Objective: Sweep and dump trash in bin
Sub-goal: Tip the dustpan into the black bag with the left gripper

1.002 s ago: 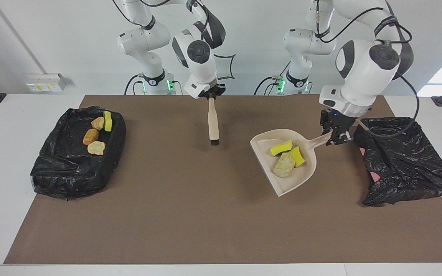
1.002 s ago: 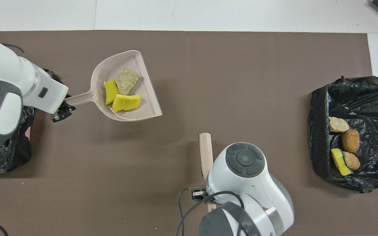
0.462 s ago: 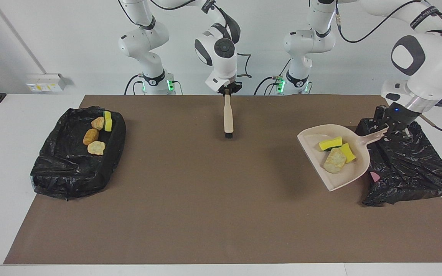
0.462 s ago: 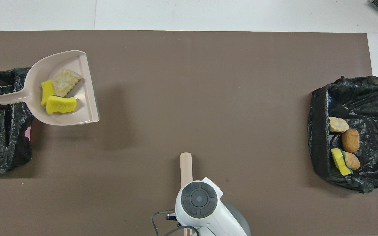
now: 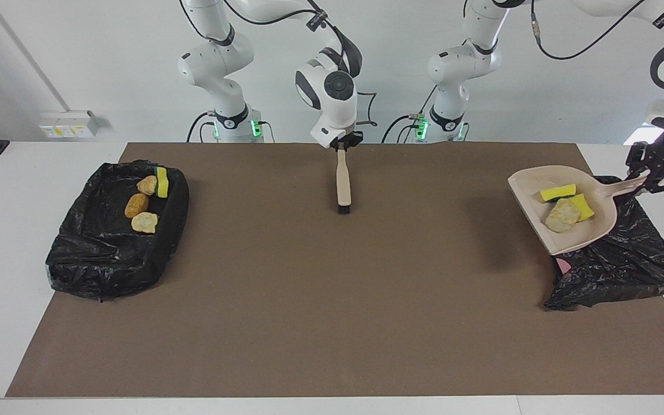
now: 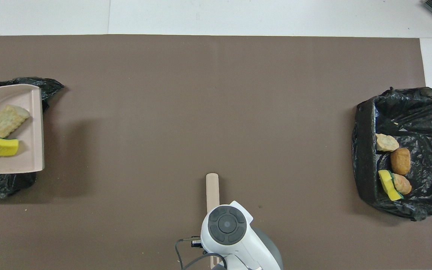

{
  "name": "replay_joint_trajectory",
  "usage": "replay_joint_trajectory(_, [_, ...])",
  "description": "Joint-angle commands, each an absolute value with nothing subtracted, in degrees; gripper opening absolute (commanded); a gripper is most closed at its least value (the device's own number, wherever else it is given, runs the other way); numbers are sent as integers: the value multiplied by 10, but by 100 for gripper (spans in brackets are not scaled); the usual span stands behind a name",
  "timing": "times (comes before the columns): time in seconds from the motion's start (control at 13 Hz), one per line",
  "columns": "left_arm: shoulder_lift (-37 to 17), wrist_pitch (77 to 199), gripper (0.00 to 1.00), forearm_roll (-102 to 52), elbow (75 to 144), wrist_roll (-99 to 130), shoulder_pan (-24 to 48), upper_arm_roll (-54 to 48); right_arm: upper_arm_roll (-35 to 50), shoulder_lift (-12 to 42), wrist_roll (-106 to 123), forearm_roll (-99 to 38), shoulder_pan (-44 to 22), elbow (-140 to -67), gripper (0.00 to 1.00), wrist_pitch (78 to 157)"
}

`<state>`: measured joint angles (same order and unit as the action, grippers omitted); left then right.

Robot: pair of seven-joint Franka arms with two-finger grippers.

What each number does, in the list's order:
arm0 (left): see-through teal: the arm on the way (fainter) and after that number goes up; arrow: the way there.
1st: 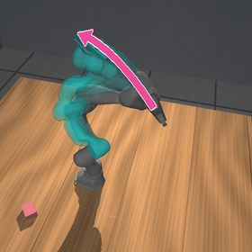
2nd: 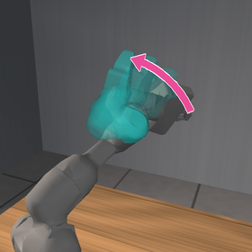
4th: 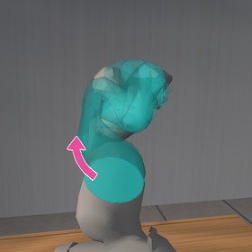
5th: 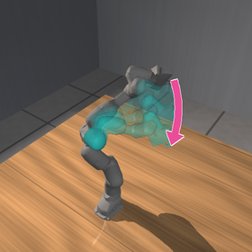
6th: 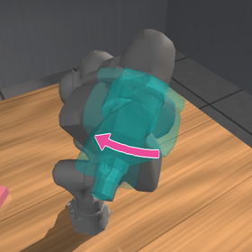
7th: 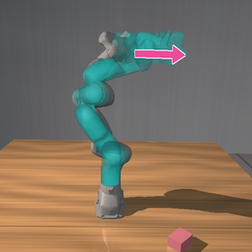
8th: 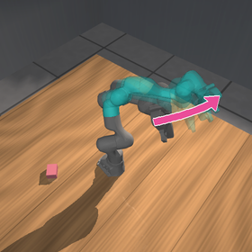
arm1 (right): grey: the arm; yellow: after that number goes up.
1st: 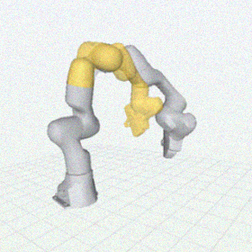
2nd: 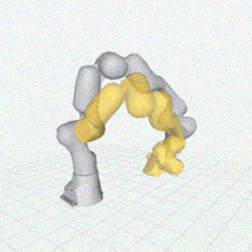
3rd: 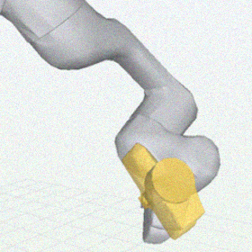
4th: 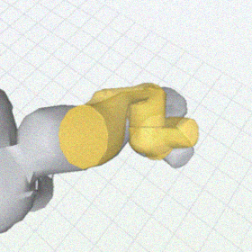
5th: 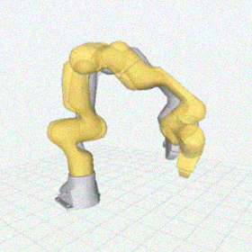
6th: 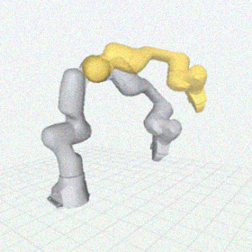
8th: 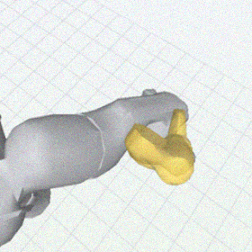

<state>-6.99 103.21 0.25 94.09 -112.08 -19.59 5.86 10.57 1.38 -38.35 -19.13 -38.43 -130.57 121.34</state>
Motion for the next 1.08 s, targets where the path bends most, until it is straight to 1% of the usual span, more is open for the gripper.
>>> replay_joint_trajectory(0.0, [-97, 1019, 0, 24, 879, -1191, -253, 50, 104, 25, -364, -200, -385, -1318, 6, 1255])
replay_joint_trajectory(0.08, [-105, 1026, 0, 38, 864, -1198, -269, 50, 104, 29, -369, -200, -384, -1315, 49, 1258])
replay_joint_trajectory(0.15, [-109, 1049, 0, 73, 862, -1198, -270, 49, 104, 34, -369, -200, -383, -1307, 91, 1253])
replay_joint_trajectory(0.23, [-110, 1081, 0, 104, 863, -1196, -266, 49, 104, 38, -368, -200, -384, -1294, 100, 1251])
replay_joint_trajectory(0.46, [-109, 1131, 0, 186, 876, -1151, -261, 49, 102, 41, -360, -195, -365, -1260, 100, 1240])
replay_joint_trajectory(0.62, [-100, 1130, 0, 262, 903, -1060, -231, 49, 98, 31, -363, -190, -352, -1241, 100, 1240])
replay_joint_trajectory(0.85, [-72, 1131, 0, 360, 949, -961, -194, 49, 98, 11, -343, -158, -277, -1206, 100, 1223])
replay_joint_trajectory(1.0, [-51, 1141, 0, 444, 987, -919, -170, 48, 100, 12, -313, -104, -218, -1163, 100, 1182])
